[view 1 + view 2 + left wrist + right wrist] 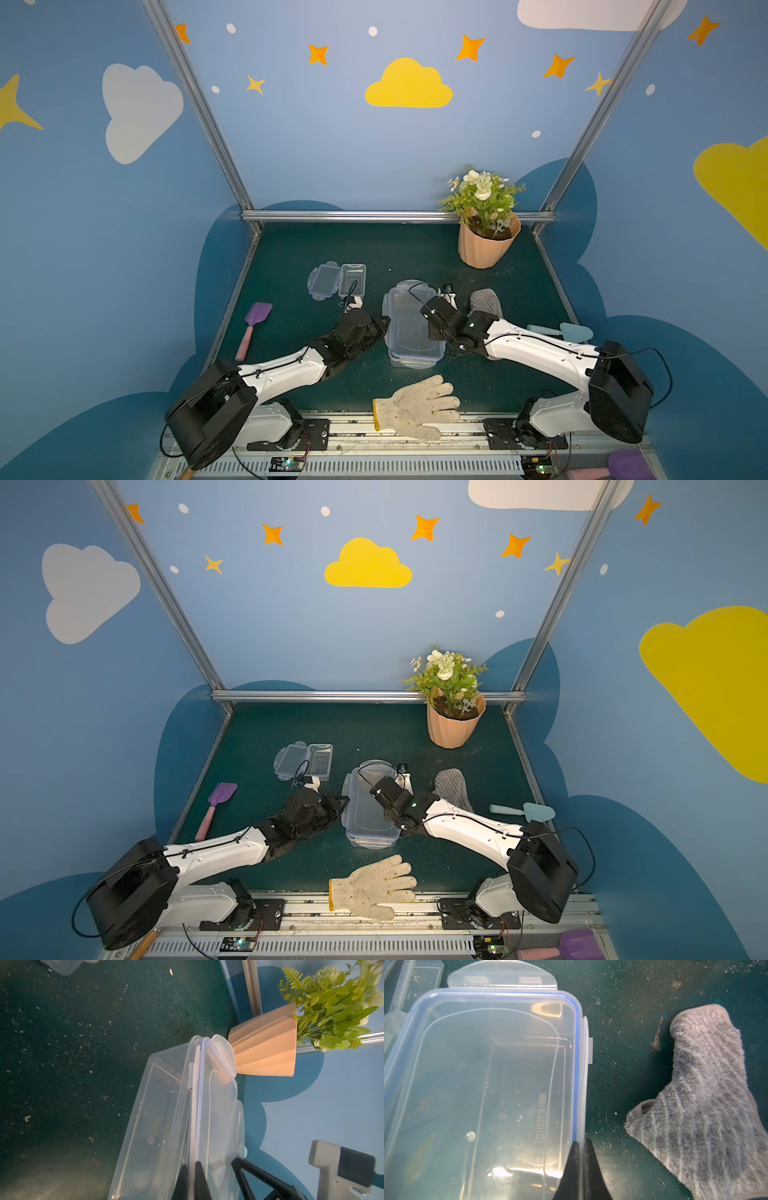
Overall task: Wipe the insides of the lunch boxes
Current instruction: Open the lid of the lunch box.
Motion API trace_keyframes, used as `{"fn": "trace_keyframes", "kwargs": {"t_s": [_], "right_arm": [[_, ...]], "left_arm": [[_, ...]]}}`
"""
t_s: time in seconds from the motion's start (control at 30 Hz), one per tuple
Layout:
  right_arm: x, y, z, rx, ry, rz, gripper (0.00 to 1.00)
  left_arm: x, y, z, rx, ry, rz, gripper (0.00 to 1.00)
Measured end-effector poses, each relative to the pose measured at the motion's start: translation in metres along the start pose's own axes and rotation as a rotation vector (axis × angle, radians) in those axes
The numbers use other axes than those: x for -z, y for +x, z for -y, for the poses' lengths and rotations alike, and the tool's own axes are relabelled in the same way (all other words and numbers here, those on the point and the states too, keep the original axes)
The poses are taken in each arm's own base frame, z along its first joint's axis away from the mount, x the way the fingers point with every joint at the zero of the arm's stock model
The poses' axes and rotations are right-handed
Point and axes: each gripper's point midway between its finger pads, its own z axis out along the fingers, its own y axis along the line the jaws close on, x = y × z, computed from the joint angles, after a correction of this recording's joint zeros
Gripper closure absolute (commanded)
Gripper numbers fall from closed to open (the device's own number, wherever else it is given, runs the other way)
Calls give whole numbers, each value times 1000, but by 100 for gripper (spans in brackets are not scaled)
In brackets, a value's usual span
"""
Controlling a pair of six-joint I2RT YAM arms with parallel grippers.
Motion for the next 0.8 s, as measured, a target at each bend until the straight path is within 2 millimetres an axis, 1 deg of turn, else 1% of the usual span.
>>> {"fn": "trace_keyframes", "kwargs": {"t_s": [0.1, 0.13, 0.23, 0.37, 0.47, 0.6, 0.67, 0.77, 0.8], "right_arm": [[4, -3, -9, 5, -41, 5, 34], [8, -6, -14, 7, -62, 12, 28], [20, -17, -19, 10, -103, 40, 17], [39, -32, -22, 2, -156, 92, 14], [62, -52, -23, -18, -206, 161, 12], [94, -74, -12, -50, -243, 263, 12], [109, -82, -5, -66, -255, 308, 12], [134, -94, 9, -98, -274, 384, 12], [142, -97, 13, -109, -280, 407, 12]], "left_arm": [[0, 1, 6, -14, 12, -16, 96], [0, 1, 9, -20, 18, -21, 96], [6, -1, 23, -37, 46, -25, 96], [16, -4, 49, -71, 119, -25, 96], [20, -5, 67, -95, 174, -28, 96], [26, -9, 97, -126, 260, -21, 96], [31, -13, 119, -146, 318, -11, 96], [45, -23, 160, -181, 415, 12, 96], [52, -27, 176, -199, 452, 18, 96]]}}
